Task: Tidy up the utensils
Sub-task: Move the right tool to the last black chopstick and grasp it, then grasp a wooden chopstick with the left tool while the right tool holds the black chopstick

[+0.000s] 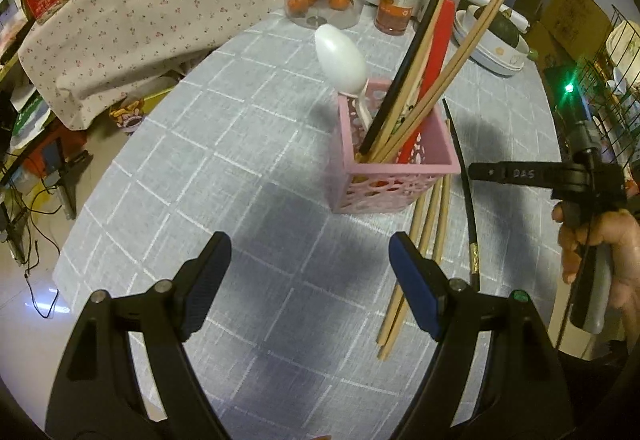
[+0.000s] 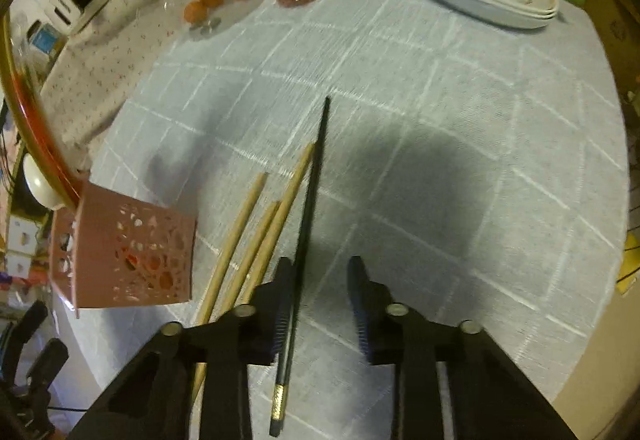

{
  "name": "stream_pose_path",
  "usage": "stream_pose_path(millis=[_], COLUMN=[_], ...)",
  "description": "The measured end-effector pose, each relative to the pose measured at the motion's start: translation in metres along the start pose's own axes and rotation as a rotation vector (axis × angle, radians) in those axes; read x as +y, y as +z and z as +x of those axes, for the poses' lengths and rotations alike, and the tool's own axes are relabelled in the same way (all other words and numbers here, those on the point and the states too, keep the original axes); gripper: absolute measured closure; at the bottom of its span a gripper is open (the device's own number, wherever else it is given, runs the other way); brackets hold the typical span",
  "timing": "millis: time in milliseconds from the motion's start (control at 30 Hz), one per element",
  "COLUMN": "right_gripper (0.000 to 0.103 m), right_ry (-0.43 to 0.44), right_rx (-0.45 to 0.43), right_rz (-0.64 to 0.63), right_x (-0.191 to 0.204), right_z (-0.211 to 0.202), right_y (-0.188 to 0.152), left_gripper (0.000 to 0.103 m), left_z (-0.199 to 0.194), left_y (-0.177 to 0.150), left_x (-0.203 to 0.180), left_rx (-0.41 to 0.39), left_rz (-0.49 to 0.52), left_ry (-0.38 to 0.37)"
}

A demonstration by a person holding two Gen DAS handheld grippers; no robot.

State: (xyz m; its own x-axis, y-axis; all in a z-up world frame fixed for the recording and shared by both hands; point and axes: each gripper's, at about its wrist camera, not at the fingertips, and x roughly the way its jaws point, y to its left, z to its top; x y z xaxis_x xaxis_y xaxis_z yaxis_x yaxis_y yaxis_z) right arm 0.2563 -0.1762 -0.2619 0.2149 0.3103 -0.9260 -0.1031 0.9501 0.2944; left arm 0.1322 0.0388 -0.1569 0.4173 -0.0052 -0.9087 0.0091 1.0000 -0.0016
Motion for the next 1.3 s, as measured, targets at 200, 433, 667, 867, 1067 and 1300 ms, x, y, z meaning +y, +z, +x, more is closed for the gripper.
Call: stream_pose_path(millis=[200, 433, 667, 867, 1067, 1300], right_gripper=[0.094, 0.097, 0.096, 0.075, 0.068, 0.087], right_ry=[-0.025, -0.043, -0.043, -0.036, -0.090, -0.180], right_rx=[0.008, 0.070, 0.203, 0.149, 0.079, 0.014], right_rz=[-0.084, -0.081, -0.016, 0.021, -0.012, -0.144], right_x=[0.010, -0.007, -0.036, -0.046, -0.037, -0.016], right_z=[0.005, -0.015, -0.026, -0.035, -0.027, -0.010], right_y=[-0.012, -0.035, -0.072, -0.066, -0.042, -0.039], left_gripper=[0.022, 0.022, 0.022, 0.022, 0.022, 0.022], left_z=[-0.001, -0.007, -0.008, -0.009, -0.005, -0.003], left_y=[-0.001, -0.001, -0.003, -0.004, -0.005, -0.008], left_x=[0.001, -0.004, -0.012, -0.014, -0.021, -0.028], left_rx=[0.000, -0.017, -0.019, -0.020, -0.013, -0.002], left_rz=[0.003, 0.014, 0.031, 0.032, 0.049, 0.076], left_ry=[-0.004, -0.023, -0.030, -0.031, -0.024, -0.036])
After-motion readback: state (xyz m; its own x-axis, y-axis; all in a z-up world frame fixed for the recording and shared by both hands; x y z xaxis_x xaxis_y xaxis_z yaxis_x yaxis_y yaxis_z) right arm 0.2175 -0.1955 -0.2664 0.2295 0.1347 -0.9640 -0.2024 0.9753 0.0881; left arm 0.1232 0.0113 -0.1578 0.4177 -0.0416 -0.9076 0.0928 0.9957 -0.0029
